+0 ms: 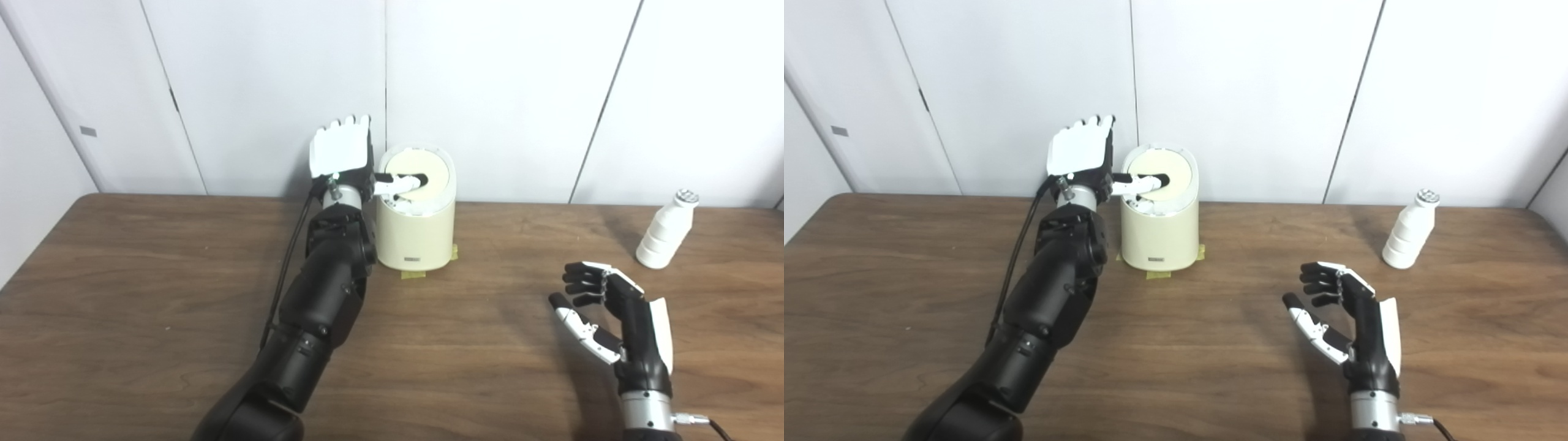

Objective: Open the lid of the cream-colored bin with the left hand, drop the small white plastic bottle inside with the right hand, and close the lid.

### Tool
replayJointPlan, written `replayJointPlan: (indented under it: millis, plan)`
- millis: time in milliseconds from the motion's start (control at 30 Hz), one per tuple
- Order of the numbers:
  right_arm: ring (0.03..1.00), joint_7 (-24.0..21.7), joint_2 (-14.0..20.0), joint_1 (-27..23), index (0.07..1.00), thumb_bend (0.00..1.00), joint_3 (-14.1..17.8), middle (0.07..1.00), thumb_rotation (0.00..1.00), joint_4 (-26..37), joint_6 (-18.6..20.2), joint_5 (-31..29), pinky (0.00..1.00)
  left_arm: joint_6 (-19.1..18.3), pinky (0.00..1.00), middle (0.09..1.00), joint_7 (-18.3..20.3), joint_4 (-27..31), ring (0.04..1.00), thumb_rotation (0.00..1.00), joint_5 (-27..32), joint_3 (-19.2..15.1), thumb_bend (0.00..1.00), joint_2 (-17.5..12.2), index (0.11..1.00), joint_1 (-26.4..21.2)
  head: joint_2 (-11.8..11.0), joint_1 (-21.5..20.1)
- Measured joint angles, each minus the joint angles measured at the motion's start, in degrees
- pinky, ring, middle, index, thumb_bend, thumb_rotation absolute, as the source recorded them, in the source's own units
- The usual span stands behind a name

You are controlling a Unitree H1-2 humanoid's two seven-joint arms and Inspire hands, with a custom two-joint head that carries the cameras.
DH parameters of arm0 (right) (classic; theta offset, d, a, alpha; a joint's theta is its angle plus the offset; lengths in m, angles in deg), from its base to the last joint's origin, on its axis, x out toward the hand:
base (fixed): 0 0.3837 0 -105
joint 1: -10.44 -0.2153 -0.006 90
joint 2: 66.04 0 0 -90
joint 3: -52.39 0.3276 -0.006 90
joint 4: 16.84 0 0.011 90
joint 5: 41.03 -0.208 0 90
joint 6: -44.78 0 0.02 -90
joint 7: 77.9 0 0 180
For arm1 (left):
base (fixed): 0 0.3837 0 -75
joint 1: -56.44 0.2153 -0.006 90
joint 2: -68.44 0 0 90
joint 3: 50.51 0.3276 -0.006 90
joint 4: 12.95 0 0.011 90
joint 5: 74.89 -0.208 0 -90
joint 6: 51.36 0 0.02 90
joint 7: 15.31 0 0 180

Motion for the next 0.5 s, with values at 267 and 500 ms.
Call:
replayJointPlan:
  millis: [267,500]
  plan:
    - [0.577,0.05,-0.29,-0.03,0.604,0.31,0.00,0.606,0.30,0.01,0.02,0.27,0.49,0.23,1.00,1.000,5.36,2.41,1.000,0.24,-8.29,5.59,1.00,-2.72,1.000,-1.72,-0.18,0.09]
    - [0.586,0.10,-0.32,-0.07,0.609,0.31,-0.06,0.612,0.31,-0.04,0.01,0.29,0.50,0.33,1.00,1.000,8.43,3.67,1.000,0.76,-8.46,3.71,0.83,-2.43,1.000,-1.45,-0.09,0.00]
